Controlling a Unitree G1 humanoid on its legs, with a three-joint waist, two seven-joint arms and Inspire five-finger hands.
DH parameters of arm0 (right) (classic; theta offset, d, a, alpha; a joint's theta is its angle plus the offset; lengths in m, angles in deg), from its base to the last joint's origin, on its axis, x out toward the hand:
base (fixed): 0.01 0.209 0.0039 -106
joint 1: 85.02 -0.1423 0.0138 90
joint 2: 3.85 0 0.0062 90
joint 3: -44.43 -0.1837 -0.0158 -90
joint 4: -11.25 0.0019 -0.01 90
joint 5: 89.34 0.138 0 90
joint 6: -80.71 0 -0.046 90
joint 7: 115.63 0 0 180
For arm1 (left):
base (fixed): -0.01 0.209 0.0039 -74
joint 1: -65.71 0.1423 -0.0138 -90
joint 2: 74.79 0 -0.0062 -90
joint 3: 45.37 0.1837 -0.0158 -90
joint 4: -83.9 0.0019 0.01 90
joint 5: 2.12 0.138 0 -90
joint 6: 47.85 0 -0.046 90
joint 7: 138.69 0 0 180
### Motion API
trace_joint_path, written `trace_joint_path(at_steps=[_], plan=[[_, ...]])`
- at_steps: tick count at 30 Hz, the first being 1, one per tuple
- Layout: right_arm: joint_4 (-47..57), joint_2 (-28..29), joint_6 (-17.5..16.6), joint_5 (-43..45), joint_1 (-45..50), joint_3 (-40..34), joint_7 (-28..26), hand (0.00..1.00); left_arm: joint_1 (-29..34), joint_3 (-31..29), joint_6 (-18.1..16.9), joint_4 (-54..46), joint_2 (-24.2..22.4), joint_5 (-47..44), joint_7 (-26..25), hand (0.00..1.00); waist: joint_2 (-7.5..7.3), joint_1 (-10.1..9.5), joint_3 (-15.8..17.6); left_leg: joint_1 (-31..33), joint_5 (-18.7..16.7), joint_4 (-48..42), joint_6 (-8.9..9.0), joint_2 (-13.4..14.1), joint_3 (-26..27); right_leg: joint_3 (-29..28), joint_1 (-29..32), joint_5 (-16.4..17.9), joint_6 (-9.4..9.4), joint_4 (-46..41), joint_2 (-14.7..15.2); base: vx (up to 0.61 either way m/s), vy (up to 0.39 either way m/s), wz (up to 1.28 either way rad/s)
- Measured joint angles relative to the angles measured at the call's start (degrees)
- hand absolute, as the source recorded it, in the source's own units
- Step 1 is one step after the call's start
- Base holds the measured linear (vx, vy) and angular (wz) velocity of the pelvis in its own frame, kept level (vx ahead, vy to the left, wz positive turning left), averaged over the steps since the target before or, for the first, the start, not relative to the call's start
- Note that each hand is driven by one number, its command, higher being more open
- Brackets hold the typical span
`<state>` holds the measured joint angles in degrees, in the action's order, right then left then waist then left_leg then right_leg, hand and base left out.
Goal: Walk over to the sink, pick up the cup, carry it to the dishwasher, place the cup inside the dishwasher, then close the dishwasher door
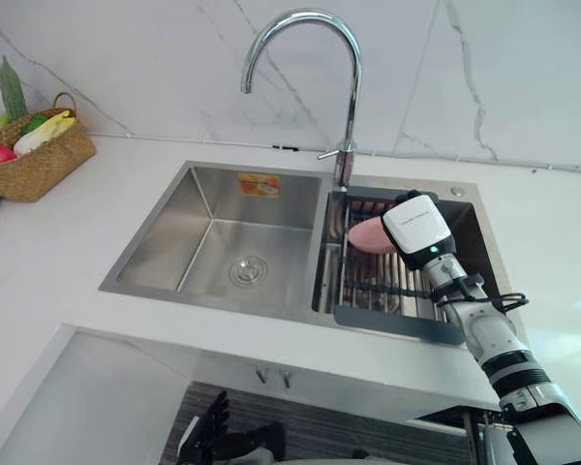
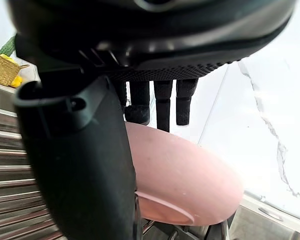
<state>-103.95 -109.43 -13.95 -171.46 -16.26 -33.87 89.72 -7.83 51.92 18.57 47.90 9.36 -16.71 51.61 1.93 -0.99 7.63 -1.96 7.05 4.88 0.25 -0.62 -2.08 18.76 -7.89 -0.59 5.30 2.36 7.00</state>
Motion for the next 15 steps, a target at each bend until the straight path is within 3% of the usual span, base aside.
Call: trace_joint_path(at_steps=[15], plan=[[-3.4,0.4,0.0,-0.1,0.4,2.5,-1.1,1.0,-0.1,0.1,-0.5,0.0,0.0,0.0,-0.2,1.0,-0.07,-0.78,0.0,0.0,0.1,0.0,0.14,0.0,-0.6,0.7,-0.3,0.0,0.01,0.1,0.0,0.0,0.0,0.01]])
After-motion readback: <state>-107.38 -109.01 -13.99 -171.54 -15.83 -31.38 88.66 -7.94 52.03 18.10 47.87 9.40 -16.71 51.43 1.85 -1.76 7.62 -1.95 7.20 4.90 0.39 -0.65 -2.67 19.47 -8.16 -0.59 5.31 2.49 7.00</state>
